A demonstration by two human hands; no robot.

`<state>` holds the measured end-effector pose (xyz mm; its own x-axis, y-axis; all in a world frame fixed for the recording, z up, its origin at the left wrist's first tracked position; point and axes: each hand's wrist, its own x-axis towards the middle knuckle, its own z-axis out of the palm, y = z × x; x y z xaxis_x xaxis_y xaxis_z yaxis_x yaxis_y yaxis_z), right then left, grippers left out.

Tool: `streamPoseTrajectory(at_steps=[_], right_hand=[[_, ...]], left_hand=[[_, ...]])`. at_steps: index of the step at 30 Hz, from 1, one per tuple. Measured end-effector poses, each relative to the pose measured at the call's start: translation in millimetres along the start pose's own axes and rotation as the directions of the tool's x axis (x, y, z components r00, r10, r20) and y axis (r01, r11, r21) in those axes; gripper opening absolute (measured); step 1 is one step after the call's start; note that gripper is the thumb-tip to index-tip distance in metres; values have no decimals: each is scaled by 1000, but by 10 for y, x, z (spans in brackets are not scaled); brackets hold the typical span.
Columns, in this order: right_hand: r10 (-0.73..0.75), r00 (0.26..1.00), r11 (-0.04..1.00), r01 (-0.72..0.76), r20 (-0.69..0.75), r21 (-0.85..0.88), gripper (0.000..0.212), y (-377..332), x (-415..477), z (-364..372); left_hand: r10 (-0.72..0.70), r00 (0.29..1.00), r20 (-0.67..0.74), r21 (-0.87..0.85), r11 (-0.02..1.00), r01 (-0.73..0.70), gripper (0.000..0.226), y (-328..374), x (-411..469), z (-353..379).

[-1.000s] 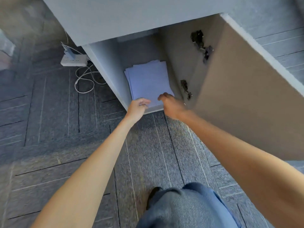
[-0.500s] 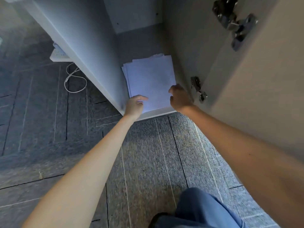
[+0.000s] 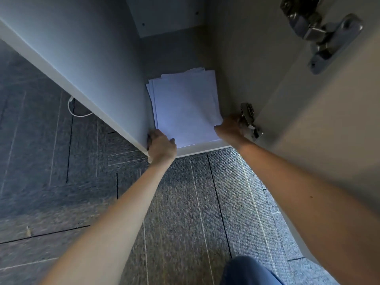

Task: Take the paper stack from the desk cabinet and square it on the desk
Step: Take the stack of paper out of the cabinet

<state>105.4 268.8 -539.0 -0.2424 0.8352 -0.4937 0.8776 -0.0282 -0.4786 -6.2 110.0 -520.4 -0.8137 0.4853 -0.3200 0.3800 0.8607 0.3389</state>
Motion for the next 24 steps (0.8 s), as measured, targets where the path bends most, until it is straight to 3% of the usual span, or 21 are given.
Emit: streamPoseTrajectory(at_steps=[4,9,14,17,20,24], right_hand=[[62,997,994,-65,39,90,67,-56,36,-71],[85,983,983,-109,160,147,66,-102,73,-44],[58,996,972,-72,67,224,74,-234,31,22],[71,997,934,-80,40,348,65,-267,52,40],[18,999,977,-7,-50,213,50,-226,14,60],[-24,996,997,30,-91,66,50,-187,14,71]], left_hand=[[64,996,-60,135,989,-55,54,11,-21,80],[76,993,-90,134,989,-63,58,-11,-6,99],[65,996,-66,203,978,-51,47,-3,28,90],[76,996,-35,235,970,-66,50,-33,39,94],[92,996,-13,232,969,-86,53,-58,46,78],[55,997,-50,102,994,-50,66,-16,53,75]])
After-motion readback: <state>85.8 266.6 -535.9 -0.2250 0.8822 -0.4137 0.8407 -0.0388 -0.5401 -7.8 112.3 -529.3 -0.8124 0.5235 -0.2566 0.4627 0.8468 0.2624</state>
